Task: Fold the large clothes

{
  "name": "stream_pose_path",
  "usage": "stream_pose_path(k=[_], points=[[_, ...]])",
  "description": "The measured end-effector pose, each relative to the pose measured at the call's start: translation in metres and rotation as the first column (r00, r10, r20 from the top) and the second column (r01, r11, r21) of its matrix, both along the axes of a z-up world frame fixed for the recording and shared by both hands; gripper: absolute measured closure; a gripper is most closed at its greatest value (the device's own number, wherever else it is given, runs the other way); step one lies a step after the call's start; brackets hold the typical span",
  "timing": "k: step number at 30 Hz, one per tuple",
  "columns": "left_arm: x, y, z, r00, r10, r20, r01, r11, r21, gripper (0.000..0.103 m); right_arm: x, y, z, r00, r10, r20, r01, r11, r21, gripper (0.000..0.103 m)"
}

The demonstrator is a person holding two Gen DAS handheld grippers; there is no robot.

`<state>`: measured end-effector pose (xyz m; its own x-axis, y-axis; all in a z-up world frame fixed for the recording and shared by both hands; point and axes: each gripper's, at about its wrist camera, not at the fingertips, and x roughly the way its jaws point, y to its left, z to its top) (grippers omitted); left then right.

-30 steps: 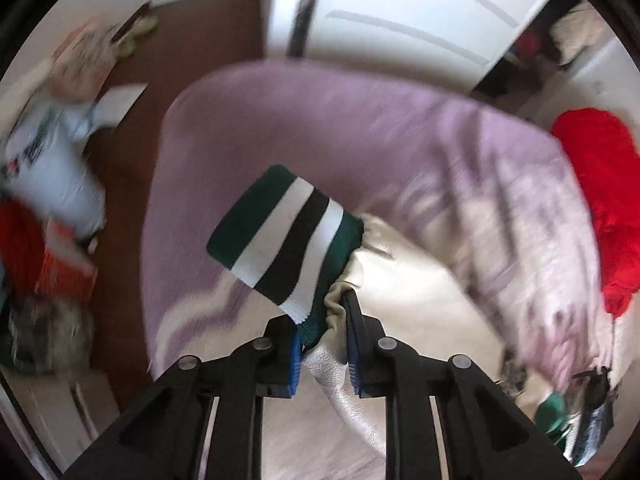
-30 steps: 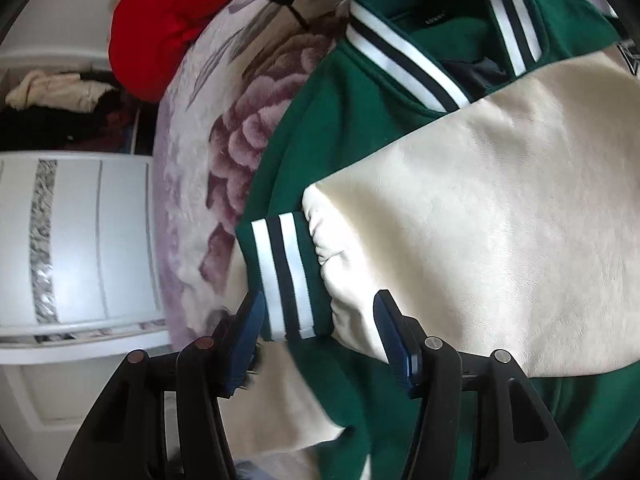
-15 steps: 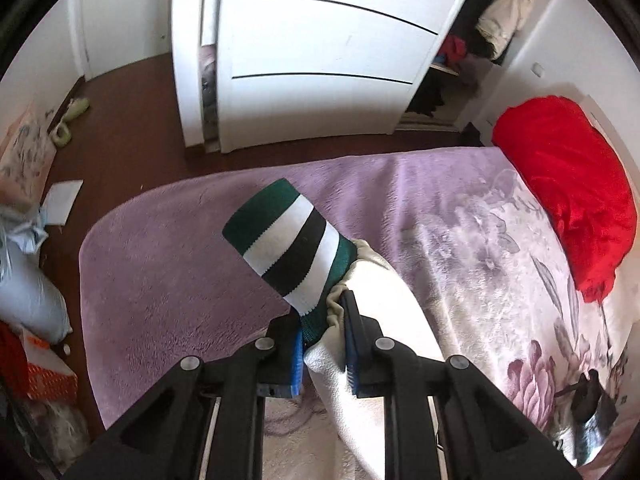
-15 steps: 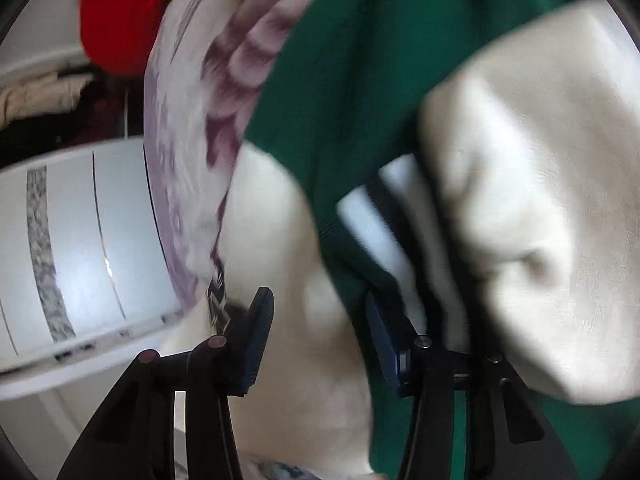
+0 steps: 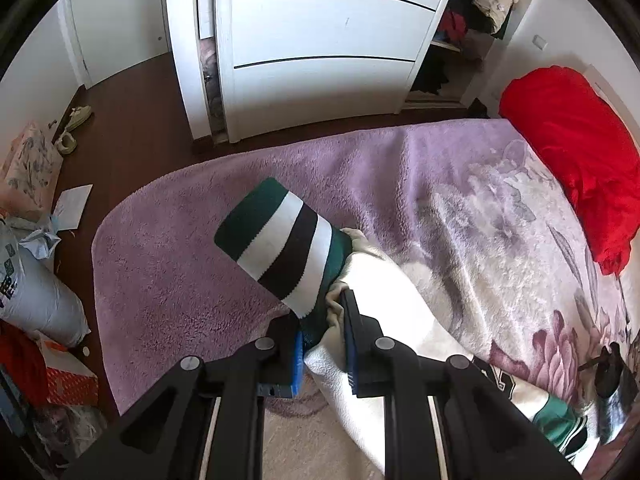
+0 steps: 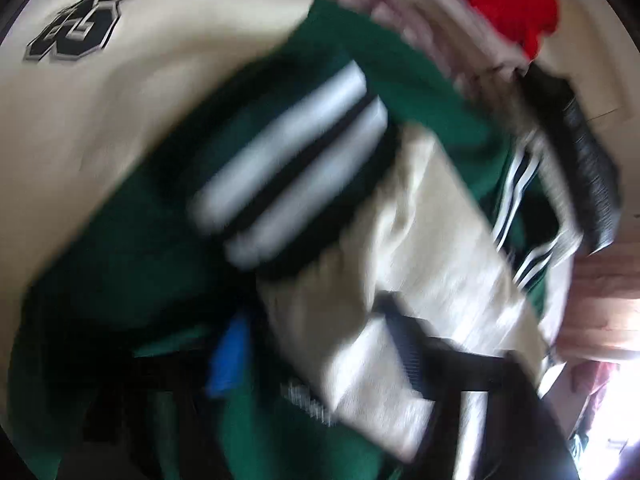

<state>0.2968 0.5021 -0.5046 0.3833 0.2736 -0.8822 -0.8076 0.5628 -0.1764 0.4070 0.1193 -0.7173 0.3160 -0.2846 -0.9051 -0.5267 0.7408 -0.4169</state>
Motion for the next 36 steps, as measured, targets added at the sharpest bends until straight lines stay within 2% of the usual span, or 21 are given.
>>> stream_pose_path(k=[1,3,6,9,11,12,13,15,17,18,20,22,24,27,29,31,32,33,34,35,36], points=[[0.0,-0.002,0.001,1.0,-0.006,-0.002,0.006,1.0,0.004,0.089,0.004,0.006,0.0,1.0,-0.002,0.024,0.002,1.0,-0.014,0.072],[0.0,-0.004,0.002,1.0,-0.018,-0.007,0.019,1.0,0.011,0.089,0.01,0.012,0.008,0.998,-0.025,0.061,0.024,0.999,0.031,0.082],[0.001,-0.006,0.005,0.999,-0.033,-0.008,0.033,0.999,0.023,0.089,0.01,0.032,0.02,0.996,0.028,0.09,-0.036,0.995,0.091,0.084],[0.003,-0.007,0.008,0.999,-0.037,0.001,0.037,0.999,0.021,0.089,0.002,0.053,0.021,0.991,0.114,0.065,-0.122,0.984,0.133,0.084],[0.004,-0.01,0.012,0.999,-0.041,0.013,0.041,0.999,0.018,0.089,0.01,0.048,0.016,0.995,0.101,-0.003,-0.1,0.984,0.15,0.076],[0.004,-0.011,0.014,0.999,-0.044,0.017,0.044,0.999,0.02,0.089,0.018,0.039,0.019,0.997,0.062,-0.044,-0.052,0.979,0.199,0.069],[0.005,-0.013,0.018,0.998,-0.052,0.024,0.051,0.998,0.025,0.089,0.028,0.023,0.029,0.994,-0.001,-0.113,0.033,0.957,0.289,0.065],[0.007,-0.021,0.028,0.996,-0.084,0.037,0.082,0.996,0.047,0.089,0.04,-0.014,0.049,0.971,-0.106,-0.217,0.197,0.866,0.46,0.041],[0.012,-0.035,0.044,0.99,-0.133,0.047,0.128,0.987,0.093,0.089,0.047,-0.064,0.071,0.928,-0.229,-0.293,0.364,0.721,0.589,0.037],[0.014,-0.041,0.05,0.987,-0.153,0.05,0.147,0.983,0.111,0.089,0.049,-0.086,0.078,0.908,-0.291,-0.302,0.418,0.685,0.596,0.037],[0.021,-0.061,0.067,0.977,-0.207,0.051,0.196,0.966,0.168,0.089,0.05,-0.13,0.087,0.864,-0.411,-0.29,0.5,0.637,0.587,0.036],[0.031,-0.09,0.086,0.96,-0.275,0.046,0.257,0.938,0.234,0.089,0.05,-0.163,0.087,0.822,-0.502,-0.267,0.558,0.621,0.55,0.032],[0.039,-0.12,0.101,0.941,-0.337,0.04,0.313,0.906,0.287,0.089,0.05,-0.197,0.079,0.767,-0.579,-0.277,0.625,0.576,0.527,0.027],[0.058,-0.181,0.12,0.891,-0.453,0.037,0.416,0.846,0.333,0.09,0.048,-0.236,0.072,0.692,-0.646,-0.322,0.698,0.482,0.53,0.027],[0.072,-0.24,0.131,0.835,-0.548,0.04,0.498,0.785,0.369,0.09,0.04,-0.267,0.073,0.642,-0.679,-0.355,0.728,0.397,0.559,0.027],[0.081,-0.293,0.137,0.78,-0.624,0.041,0.561,0.727,0.397,0.09,0.023,-0.286,0.075,0.613,-0.695,-0.376,0.741,0.34,0.579,0.027],[0.087,-0.332,0.139,0.74,-0.672,0.041,0.601,0.687,0.407,0.091,0.017,-0.303,0.077,0.594,-0.704,-0.389,0.749,0.308,0.587,0.027],[0.091,-0.358,0.14,0.711,-0.701,0.042,0.629,0.662,0.408,0.091,0.01,-0.31,0.076,0.585,-0.709,-0.395,0.753,0.292,0.59,0.027],[0.095,-0.394,0.139,0.671,-0.74,0.046,0.665,0.628,0.405,0.092,-0.001,-0.326,0.078,0.57,-0.714,-0.406,0.759,0.27,0.593,0.027],[0.1,-0.432,0.136,0.629,-0.776,0.047,0.703,0.593,0.392,0.092,-0.013,-0.336,0.079,0.561,-0.719,-0.41,0.764,0.257,0.592,0.027],[0.103,-0.458,0.133,0.597,-0.801,0.047,0.731,0.568,0.378,0.092,-0.021,-0.35,0.078,0.549,-0.726,-0.413,0.769,0.246,0.589,0.027]])
